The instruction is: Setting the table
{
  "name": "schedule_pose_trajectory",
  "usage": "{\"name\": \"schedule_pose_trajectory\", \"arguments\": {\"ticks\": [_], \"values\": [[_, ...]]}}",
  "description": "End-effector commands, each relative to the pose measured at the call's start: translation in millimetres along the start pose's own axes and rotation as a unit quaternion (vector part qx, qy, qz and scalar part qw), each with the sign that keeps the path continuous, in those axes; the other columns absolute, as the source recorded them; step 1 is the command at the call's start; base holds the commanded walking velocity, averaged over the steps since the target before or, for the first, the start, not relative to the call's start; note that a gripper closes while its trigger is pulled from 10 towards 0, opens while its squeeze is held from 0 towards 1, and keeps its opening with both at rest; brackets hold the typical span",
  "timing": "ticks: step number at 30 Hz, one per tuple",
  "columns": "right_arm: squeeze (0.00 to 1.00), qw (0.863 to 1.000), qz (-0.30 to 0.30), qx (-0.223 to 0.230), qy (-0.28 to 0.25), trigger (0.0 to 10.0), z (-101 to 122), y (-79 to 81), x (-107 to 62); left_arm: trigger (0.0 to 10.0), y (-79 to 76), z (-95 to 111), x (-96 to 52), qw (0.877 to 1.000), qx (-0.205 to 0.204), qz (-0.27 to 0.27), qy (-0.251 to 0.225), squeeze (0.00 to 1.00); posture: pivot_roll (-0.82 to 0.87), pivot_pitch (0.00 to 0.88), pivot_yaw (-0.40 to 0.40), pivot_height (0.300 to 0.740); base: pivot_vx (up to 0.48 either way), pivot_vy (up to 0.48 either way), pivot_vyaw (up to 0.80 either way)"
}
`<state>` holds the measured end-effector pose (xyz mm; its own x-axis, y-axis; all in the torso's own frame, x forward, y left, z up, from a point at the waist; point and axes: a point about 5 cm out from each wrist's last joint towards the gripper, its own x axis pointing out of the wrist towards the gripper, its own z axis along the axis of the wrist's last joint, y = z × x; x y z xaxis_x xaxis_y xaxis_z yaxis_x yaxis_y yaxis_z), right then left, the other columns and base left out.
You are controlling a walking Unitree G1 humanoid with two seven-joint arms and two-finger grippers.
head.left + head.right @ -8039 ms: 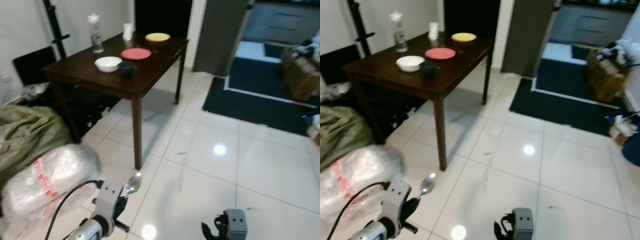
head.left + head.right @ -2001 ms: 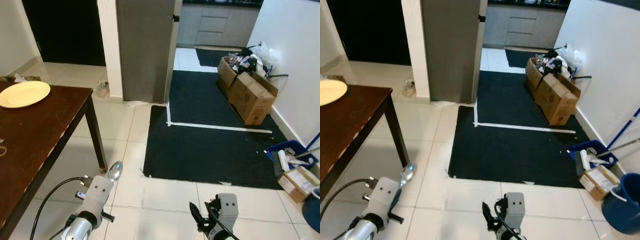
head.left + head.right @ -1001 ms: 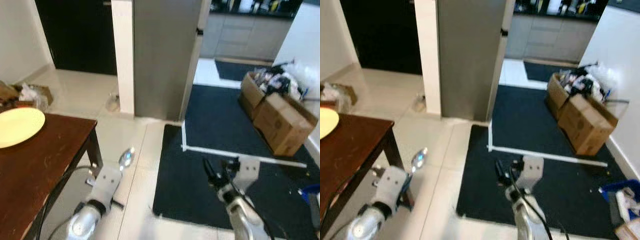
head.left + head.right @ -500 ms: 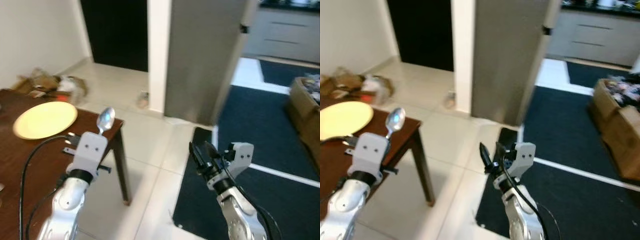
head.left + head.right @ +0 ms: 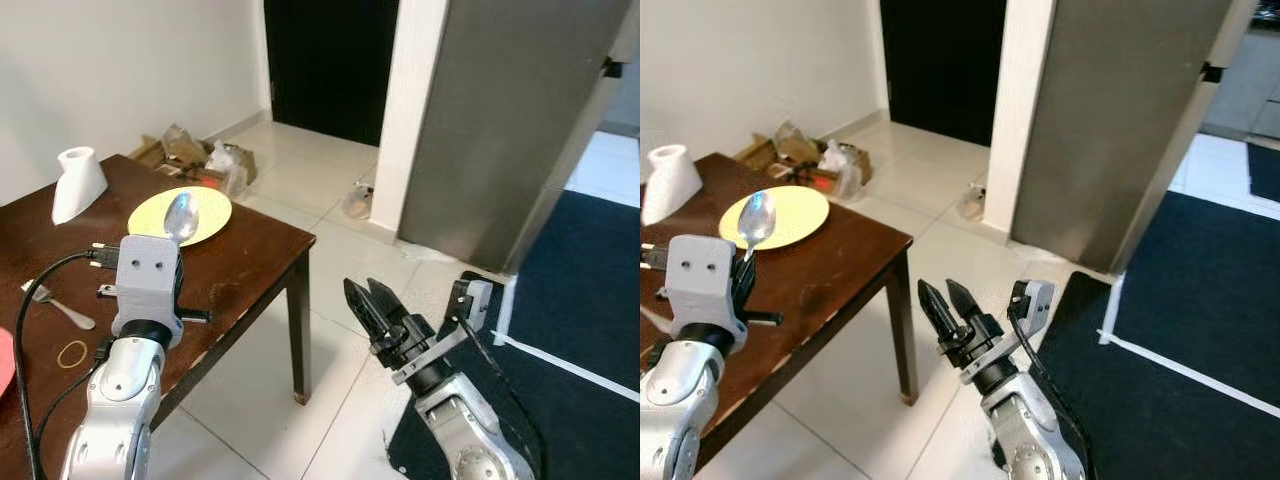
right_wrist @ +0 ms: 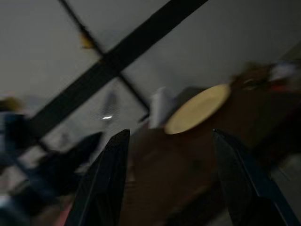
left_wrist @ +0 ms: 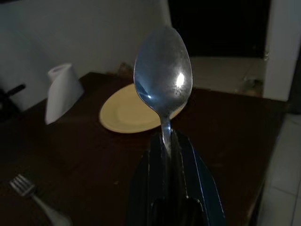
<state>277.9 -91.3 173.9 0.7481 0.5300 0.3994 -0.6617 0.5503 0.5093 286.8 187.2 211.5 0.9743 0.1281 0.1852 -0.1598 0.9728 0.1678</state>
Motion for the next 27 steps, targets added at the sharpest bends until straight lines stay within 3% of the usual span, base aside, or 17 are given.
{"name": "schedule_pose_trajectory", "arguments": {"ticks": [1,6,27], "values": [[0.0,0.999,0.026,0.026,0.003,10.0,-2.9,10.3,1.6,10.0,1.7,-0.8,-2.2,1.0,0.006,0.006,0.012,0.0,0.1,0.066,0.057,0.74,0.0,0.0,0.74],[0.0,0.998,0.031,0.05,0.002,10.0,-2.0,13.8,2.6,10.0,0.0,2.5,-0.8,1.0,0.005,0.003,0.02,0.0,0.1,0.066,0.058,0.74,0.0,0.0,0.74],[0.0,0.998,0.02,0.064,0.006,10.0,1.7,11.2,-1.4,10.0,-7.2,5.3,3.9,0.999,0.01,-0.005,0.042,0.0,0.1,0.065,0.066,0.74,0.0,0.0,0.74]]}}
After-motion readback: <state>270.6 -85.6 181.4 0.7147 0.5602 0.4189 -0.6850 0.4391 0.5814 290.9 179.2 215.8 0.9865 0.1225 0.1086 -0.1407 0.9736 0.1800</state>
